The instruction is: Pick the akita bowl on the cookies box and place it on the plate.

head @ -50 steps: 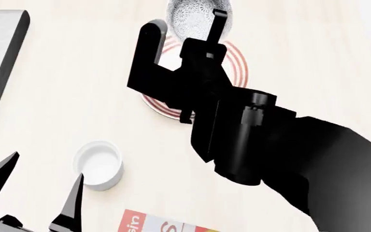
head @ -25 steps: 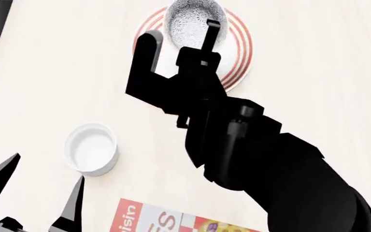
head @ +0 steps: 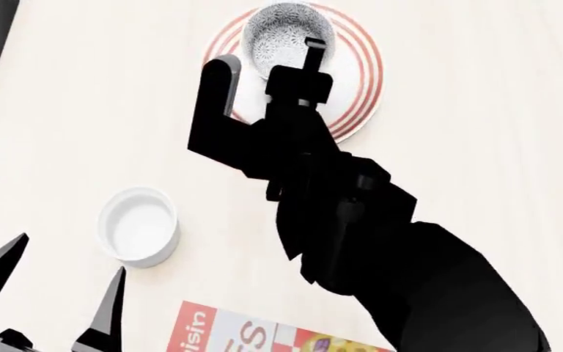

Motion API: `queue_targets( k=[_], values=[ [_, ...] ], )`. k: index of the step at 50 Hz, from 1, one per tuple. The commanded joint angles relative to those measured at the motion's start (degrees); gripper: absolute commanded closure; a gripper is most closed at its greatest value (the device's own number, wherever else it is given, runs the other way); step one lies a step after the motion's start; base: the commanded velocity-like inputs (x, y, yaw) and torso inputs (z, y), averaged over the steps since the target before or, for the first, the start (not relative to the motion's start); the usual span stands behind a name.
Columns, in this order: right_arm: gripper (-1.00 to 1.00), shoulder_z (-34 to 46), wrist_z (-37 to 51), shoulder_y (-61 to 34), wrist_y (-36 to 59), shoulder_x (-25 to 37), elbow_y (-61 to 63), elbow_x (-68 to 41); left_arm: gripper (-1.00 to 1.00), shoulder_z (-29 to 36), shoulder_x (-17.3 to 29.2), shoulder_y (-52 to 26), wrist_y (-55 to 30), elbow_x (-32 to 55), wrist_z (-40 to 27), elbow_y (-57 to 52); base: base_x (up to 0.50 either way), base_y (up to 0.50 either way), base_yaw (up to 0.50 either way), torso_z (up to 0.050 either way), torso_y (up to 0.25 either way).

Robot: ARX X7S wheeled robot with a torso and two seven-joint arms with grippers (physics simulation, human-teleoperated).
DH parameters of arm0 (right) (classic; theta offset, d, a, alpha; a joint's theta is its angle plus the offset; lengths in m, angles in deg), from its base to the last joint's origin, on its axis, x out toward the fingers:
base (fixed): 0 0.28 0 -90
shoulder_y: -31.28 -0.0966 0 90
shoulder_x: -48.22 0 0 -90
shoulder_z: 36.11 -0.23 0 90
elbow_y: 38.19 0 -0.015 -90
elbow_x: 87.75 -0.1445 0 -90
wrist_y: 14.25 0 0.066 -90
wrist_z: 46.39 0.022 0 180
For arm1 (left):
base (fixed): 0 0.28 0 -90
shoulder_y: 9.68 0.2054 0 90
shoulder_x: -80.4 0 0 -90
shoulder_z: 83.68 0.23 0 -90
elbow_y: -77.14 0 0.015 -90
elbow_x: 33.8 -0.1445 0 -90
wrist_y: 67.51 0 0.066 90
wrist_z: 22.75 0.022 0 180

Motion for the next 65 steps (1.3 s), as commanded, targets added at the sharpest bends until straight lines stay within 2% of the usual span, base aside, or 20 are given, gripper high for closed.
queue_targets(
  k=[1, 16, 29, 35, 39, 40, 43, 44, 54, 55, 57, 60, 65],
  values=[
    [-1.0, -5.25, -1.94, -0.74, 4.76, 0.57, 4.25, 4.88, -1.0, -1.25, -1.05, 0.21, 0.1, -1.16, 1.45, -0.19, 0.0, 0.0, 0.0, 0.0, 0.0],
    [-1.0, -4.3, 2.35, -5.93, 13.55, 9.9, 25.65, 3.12, -1.0, -1.39, -0.77, 0.46, -0.17, -0.92, 0.99, -0.68, 0.0, 0.0, 0.0, 0.0, 0.0],
    [-1.0, -3.71, 10.57, -11.66, 21.51, 23.07, 53.12, 0.17, -1.0, -1.75, -0.43, 0.79, -0.82, -0.66, 0.07, -2.04, 0.0, 0.0, 0.0, 0.0, 0.0],
    [-1.0, -4.64, 17.23, -15.09, 24.43, 31.85, 68.6, -1.35, -1.0, -2.67, -0.41, 0.83, -0.85, -0.35, -0.85, -2.58, 0.0, 0.0, 0.0, 0.0, 0.0],
    [-1.0, -6.06, 23.5, -17.2, 25.51, 38.55, 80.01, -1.87, -1.0, -4.18, -0.11, 1.42, -0.92, 0.83, -1.87, -4.31, 0.0, 0.0, 0.0, 0.0, 0.0],
    [-1.0, -6.29, 27.31, -17.35, 26.26, 40.79, 84.73, -1.28, -1.0, -4.59, -0.11, 1.66, -0.45, 0.76, -2.08, -4.16, 0.0, 0.0, 0.0, 0.0, 0.0],
    [-1.0, -6.71, 31.33, -17.07, 26.25, 43.92, 90.68, -1.05, -1.0, -5.28, 0.16, 2.25, -0.24, 0.64, -2.78, -4.93, 0.0, 0.0, 0.0, 0.0, 0.0],
    [-1.0, -6.91, 33.48, -16.22, 25.09, 46.24, 94.09, -0.98, -1.0, -5.98, 0.35, 2.9, 0.37, 0.42, -3.35, -5.85, 0.0, 0.0, 0.0, 0.0, 0.0],
    [-1.0, -3.89, 54.68, -9.21, 29.56, 53.99, 113.03, 5.83, -1.0, -9.74, 0.66, 7.45, 4.96, -1.84, -6.64, -10.09, 0.0, 0.0, 0.0, 0.0, 0.0],
    [-1.0, -3.52, 58.52, -7.65, 29.06, 55.8, 114.91, 7.87, -1.0, -10.54, 0.26, 8.25, 6.34, -3.08, -7.61, -10.14, 0.0, 0.0, 0.0, 0.0, 0.0],
    [-1.0, -3.2, 60.49, -6.02, 25.44, 58.59, 116.38, 9.68, -1.0, -11.48, -0.02, 8.89, 7.39, -3.25, -8.31, -10.23, 0.0, 0.0, 0.0, 0.0, 0.0],
    [-1.0, 1.1, 68.47, -3.2, 22.55, 62.04, 118.46, 16.13, -1.0, -13.7, -0.61, 10.67, 10.05, -4.79, -10.17, -11.14, 0.0, 0.0, 0.0, 0.0, 0.0],
    [-1.0, 13.06, 76.46, -6.02, 16.18, 63.52, 118.49, 21.14, -1.0, -15.25, -1.04, 12.28, 12.43, -6.05, -11.32, -11.5, 0.0, 0.0, 0.0, 0.0, 0.0]
  ],
)
